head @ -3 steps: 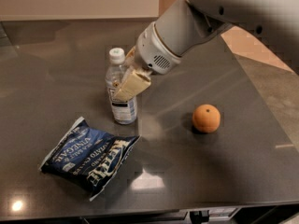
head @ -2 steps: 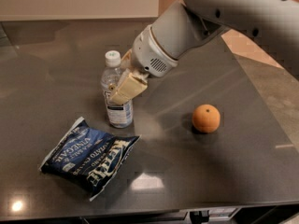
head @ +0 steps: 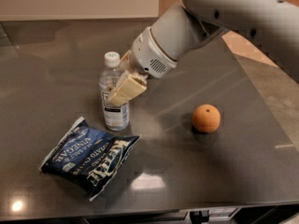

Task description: Move blue plastic bottle near blue chip bag

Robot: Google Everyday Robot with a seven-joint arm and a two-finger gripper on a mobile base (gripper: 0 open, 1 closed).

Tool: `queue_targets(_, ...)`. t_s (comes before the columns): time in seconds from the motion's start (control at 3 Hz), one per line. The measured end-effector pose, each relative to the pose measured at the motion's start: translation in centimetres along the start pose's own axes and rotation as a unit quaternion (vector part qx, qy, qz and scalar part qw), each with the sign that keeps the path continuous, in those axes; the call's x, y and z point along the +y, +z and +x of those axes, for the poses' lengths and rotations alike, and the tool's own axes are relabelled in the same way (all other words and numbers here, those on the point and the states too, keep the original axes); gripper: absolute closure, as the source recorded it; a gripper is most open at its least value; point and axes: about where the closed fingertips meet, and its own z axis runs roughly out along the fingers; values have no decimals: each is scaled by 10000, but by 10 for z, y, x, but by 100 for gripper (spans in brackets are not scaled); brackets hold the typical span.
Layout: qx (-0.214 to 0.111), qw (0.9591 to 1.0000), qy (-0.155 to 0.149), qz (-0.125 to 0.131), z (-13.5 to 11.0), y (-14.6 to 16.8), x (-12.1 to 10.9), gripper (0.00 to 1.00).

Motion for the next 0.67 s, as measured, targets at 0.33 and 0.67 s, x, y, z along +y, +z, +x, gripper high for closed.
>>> queue_targets(0.33,6,10000,-18,-3,-2,0,1,0)
queue_targets(0.67,6,10000,-19,-3,-2,0,1,0)
